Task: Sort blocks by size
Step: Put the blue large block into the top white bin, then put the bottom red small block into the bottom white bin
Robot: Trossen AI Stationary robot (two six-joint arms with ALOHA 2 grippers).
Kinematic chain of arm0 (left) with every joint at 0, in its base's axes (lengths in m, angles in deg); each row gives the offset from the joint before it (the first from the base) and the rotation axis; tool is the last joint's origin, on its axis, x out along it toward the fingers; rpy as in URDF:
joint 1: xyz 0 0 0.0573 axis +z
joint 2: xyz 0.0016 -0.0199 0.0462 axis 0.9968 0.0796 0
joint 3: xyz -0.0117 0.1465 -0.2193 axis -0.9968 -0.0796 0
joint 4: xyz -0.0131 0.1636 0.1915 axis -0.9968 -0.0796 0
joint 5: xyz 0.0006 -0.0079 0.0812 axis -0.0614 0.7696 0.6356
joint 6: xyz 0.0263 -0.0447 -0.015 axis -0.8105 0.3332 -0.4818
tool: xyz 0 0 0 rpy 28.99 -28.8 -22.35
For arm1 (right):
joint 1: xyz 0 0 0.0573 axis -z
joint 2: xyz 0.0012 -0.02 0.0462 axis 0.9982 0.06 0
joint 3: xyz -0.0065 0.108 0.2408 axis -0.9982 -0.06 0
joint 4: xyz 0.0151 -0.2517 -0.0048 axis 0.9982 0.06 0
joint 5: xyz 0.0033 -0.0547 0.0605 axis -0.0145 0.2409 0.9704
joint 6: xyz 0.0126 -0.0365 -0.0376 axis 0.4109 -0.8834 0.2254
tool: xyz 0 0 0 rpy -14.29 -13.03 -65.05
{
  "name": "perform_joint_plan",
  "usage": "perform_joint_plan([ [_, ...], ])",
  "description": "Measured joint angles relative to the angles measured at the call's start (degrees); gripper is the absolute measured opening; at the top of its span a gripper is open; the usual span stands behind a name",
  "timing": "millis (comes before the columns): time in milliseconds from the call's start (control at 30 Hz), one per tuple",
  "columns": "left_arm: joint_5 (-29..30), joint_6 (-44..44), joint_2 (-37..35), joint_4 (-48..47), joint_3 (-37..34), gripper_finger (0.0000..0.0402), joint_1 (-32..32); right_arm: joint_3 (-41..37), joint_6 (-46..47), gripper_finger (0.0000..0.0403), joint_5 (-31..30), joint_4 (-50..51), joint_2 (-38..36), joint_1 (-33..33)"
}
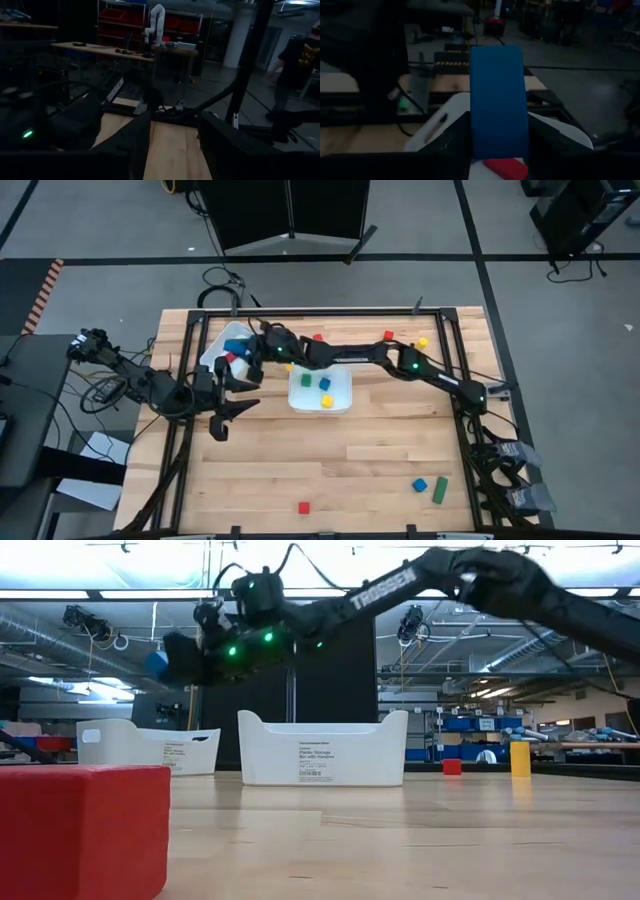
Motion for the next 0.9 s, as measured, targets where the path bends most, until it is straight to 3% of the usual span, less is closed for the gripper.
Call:
perform_joint_plan([
  [100,-0.01,0.0,-0.02,-0.25,0.0,0.017,0.0,4.16,0.81,0.0154,-0.47,0.91,3.16,0.97],
  [267,-0.02,0.0,-0.01,-0.42,0.0,0.017,0.0,4.53,3.82,0.0283,-0.57,0.81,3.41,2.33],
  [400,0.0,0.15,0.0,-0.87,0.0,0.017,0.0,3.88,4.26,0.0331,-0.57,1.29,2.0,2.8],
  [533,-0.01,0.81,0.0,-2.06,0.0,0.017,-0.26,2.27,4.36,0.0311,-0.2,0.23,-0.75,1.03],
  [633,-0.02,1.74,0.0,-3.65,0.0,0.017,-0.33,-4.42,2.99,0.0274,-1.28,-3.95,-4.3,-1.28],
  [767,-0.01,4.11,0.17,-7.35,0.0,0.017,-0.33,-22.21,-0.7,0.0224,-7.02,-13.49,-13.38,-4.41],
  [900,0.0,6.1,2.11,-11.22,0.0,0.017,-0.31,-44.21,-1.67,0.0192,-10.51,-26.79,-27.74,-7.07],
])
